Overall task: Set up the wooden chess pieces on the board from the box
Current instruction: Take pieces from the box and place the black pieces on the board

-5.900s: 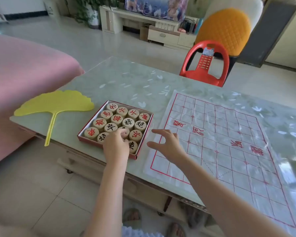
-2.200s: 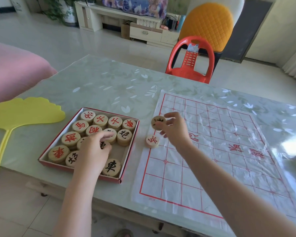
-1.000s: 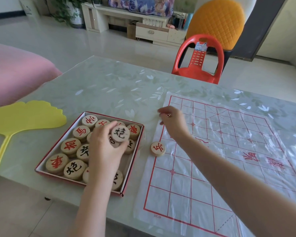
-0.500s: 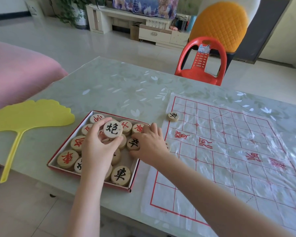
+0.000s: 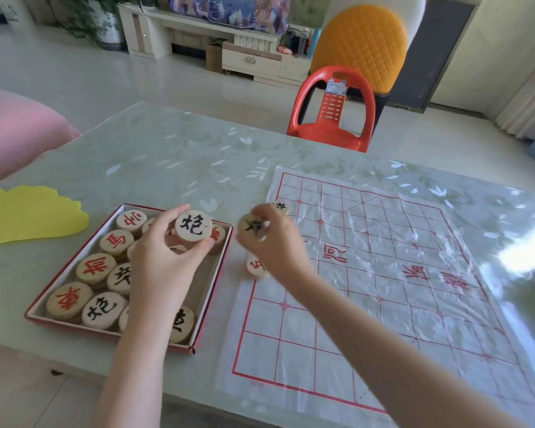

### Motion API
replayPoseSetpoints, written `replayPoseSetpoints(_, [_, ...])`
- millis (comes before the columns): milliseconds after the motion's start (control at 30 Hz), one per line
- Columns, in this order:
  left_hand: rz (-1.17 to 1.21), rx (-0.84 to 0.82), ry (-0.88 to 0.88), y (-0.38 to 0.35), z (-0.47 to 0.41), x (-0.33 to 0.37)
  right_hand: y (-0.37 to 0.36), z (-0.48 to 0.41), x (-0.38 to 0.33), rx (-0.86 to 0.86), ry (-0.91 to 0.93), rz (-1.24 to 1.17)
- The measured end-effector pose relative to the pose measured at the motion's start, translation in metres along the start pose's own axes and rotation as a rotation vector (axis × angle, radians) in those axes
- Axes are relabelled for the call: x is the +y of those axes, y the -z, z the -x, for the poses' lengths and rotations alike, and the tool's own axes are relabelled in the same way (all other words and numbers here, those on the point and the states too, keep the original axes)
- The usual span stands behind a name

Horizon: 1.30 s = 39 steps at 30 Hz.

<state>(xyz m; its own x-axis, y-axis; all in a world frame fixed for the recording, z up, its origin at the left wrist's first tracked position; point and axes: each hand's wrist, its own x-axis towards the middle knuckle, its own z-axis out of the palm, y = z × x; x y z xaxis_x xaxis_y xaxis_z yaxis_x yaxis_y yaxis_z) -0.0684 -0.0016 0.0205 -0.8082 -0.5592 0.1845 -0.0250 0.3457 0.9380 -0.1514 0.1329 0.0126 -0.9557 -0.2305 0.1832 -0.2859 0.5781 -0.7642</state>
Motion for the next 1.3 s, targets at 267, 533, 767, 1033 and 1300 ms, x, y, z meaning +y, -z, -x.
replayPoseSetpoints(267, [-0.218, -0.338, -0.189, -0.125, -0.059, 0.031, 0.087, -0.039, 0.094, 0.092, -0.306, 0.077])
replayPoseSetpoints(533, [-0.448, -0.374, -0.215, -0.203, -0.116, 0.017, 0.074, -0.069, 0.121, 0.049, -0.272, 0.122])
replayPoseSetpoints(767, [-0.602, -0.425, -0.209, -0.233, -0.124, 0.011, 0.07, -0.078, 0.134, 0.052, -0.261, 0.167])
replayPoseSetpoints(1033, [-0.71, -0.42, -0.184, -0.24, -0.132, -0.003, 0.07, -0.076, 0.135, -0.005, -0.262, 0.185])
replayPoseSetpoints(1300, [-0.629, -0.408, -0.207, -0.232, -0.133, -0.003, 0.069, -0.072, 0.132, 0.047, -0.26, 0.146])
